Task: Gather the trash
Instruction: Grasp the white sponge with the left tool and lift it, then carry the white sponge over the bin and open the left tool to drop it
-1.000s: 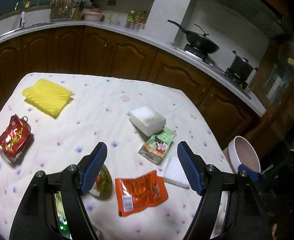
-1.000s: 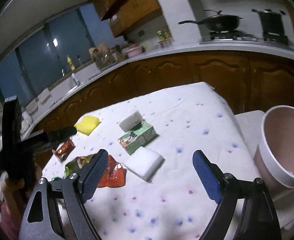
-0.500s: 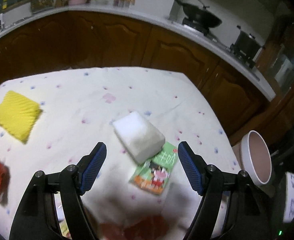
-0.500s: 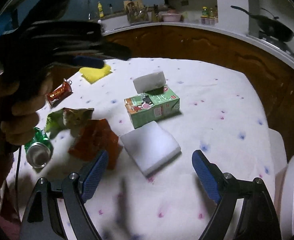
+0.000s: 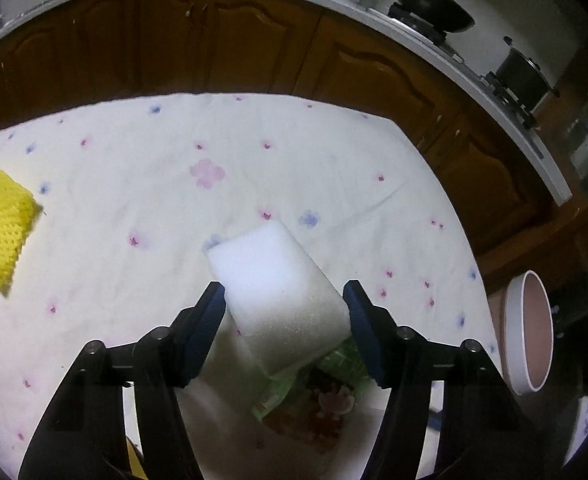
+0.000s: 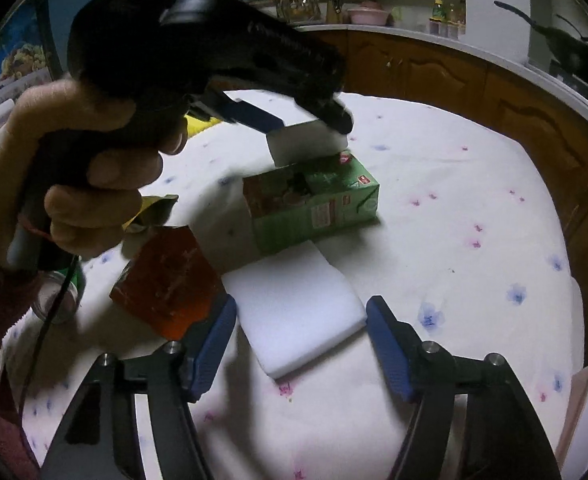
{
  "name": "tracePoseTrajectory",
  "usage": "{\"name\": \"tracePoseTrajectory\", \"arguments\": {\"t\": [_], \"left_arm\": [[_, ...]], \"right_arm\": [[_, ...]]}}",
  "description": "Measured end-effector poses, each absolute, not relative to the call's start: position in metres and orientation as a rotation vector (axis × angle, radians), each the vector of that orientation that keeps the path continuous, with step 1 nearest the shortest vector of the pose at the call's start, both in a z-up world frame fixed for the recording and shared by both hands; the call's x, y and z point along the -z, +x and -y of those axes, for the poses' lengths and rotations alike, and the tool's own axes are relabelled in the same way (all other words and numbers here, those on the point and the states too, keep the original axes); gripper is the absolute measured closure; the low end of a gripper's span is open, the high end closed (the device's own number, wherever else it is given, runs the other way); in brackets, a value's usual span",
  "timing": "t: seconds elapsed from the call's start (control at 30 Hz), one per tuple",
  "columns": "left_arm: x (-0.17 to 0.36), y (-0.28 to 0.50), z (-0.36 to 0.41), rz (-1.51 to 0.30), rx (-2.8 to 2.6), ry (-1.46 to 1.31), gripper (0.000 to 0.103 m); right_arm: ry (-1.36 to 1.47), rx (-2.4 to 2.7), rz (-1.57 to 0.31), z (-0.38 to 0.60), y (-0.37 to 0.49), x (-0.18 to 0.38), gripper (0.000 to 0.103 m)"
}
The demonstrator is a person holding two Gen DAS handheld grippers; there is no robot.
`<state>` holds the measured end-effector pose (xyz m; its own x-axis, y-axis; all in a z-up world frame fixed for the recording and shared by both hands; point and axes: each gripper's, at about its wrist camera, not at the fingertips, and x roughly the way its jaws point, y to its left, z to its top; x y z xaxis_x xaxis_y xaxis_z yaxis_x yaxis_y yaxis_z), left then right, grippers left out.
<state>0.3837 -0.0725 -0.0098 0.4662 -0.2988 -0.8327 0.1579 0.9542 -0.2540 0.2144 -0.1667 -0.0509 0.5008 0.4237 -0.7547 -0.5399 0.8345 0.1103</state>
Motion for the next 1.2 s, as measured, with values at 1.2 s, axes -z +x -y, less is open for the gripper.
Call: {"name": "tracePoseTrajectory", "arguments": {"t": [1.2], "left_arm": [[-0.063, 0.187, 0.081, -0.711, 0.515, -0.154, 0.046]], "right_arm": [[0.350, -0.238, -0.631, 0.301, 0.112, -0.011, 0.041]]}}
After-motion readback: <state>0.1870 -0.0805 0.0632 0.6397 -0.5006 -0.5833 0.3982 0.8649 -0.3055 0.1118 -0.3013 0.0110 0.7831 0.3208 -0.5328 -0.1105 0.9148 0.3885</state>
